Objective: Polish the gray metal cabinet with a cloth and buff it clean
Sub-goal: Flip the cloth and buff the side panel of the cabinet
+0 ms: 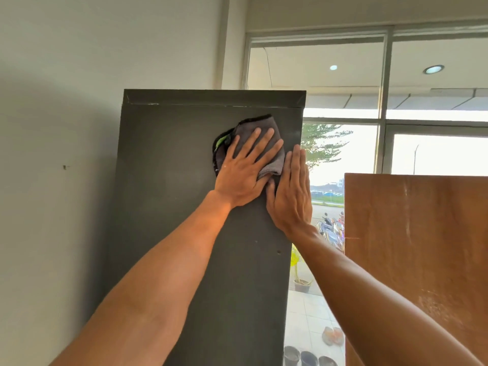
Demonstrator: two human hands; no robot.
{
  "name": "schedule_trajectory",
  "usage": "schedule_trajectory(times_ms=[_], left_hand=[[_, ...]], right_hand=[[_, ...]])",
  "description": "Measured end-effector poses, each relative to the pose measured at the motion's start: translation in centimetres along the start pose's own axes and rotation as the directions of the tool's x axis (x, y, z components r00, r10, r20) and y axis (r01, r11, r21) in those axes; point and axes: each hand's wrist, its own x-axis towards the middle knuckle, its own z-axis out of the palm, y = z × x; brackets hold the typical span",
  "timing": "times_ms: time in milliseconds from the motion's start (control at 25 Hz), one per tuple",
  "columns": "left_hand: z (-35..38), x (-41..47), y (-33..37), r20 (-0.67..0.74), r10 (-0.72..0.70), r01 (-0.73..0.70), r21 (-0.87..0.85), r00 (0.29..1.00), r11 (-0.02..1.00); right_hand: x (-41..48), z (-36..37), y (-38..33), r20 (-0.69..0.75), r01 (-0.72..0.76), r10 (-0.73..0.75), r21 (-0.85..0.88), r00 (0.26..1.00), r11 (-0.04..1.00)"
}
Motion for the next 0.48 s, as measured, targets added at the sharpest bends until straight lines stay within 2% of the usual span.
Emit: schedule_trajectory(times_ms=[160,240,360,480], left_hand=[[-1.5,5.8,0.9,0.039,-0.126,0.130,-0.109,0.991,0.985],[-1.8,8.5,1.2,0.041,-0.129,0.134,-0.122,0.991,0.983],[-0.8,7.9,1.0,-0.025,0.038,-0.038,-0.014,0.999,0.999],[-0.5,6.0,0.6,-0.038,0.165,-0.165,-0.005,0.986,0.986]], right_hand=[[-0.2,-0.8,0.0,0.059,0.010,-0.007,-0.043,0.998,0.999],[-0.5,-0.7,-0.1,0.053,-0.001,0.005,-0.066,0.999,0.998],[-1.1,-0.5,0.2,0.060,-0.023,0.024,-0.016,0.998,1.000],[-1.4,-0.3,0.4,0.050,-0.054,0.052,0.037,0.997,0.998]])
